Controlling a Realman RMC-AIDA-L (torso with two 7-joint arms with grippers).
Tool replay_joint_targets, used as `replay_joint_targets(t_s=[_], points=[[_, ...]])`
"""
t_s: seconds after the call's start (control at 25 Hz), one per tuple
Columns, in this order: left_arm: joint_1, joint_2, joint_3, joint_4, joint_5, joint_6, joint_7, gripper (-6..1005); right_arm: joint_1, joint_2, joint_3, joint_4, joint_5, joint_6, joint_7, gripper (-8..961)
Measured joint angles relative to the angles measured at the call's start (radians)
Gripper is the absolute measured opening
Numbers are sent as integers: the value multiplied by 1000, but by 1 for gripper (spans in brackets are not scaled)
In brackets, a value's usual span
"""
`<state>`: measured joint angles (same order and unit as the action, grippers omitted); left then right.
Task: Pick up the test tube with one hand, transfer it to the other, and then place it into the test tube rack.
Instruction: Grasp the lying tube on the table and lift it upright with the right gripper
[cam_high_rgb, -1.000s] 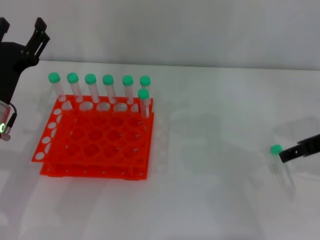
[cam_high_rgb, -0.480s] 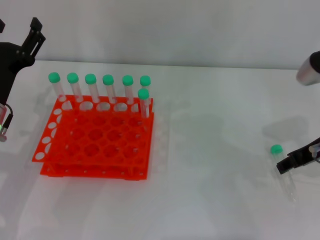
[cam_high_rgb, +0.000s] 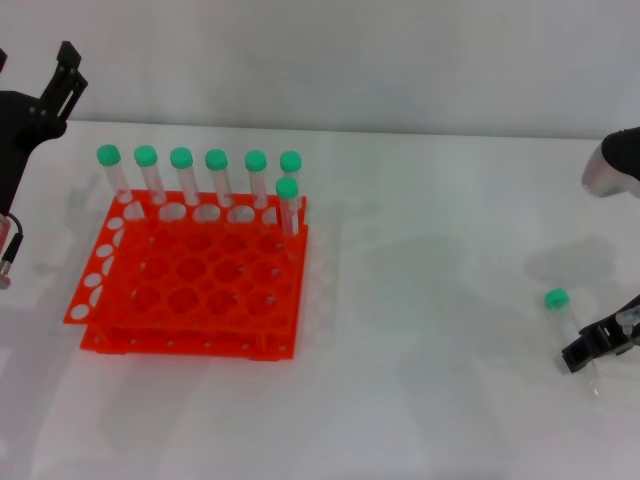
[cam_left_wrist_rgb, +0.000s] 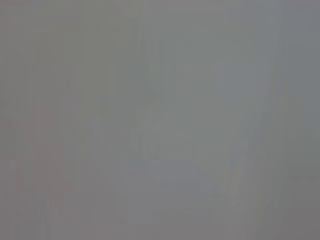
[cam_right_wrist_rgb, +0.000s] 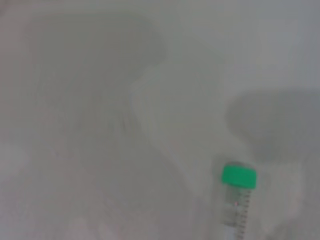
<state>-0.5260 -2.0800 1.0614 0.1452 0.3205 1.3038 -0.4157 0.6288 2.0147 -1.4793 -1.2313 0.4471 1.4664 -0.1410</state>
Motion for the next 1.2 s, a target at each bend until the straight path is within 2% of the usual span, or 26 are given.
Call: replay_joint_targets(t_s=[0.28, 0.72, 0.84, 1.08, 1.2], points=[[1, 0, 0, -3, 0, -11, 0, 891, 40, -1, -10, 67, -7, 0, 0, 579], [8, 0, 0, -4, -2, -25, 0, 890, 60, 2, -21, 74, -5, 27, 0, 482], [11, 0, 0, -4, -2, -25, 0, 890, 63, 2, -34, 66, -5, 27, 1, 409], [13, -1, 0, -2, -2, -25, -4, 890, 76, 2, -51, 60, -31, 29, 1, 197], [18, -1, 0, 0, -2, -25, -6, 890, 82, 2, -55, 55, -31, 32, 2, 194]])
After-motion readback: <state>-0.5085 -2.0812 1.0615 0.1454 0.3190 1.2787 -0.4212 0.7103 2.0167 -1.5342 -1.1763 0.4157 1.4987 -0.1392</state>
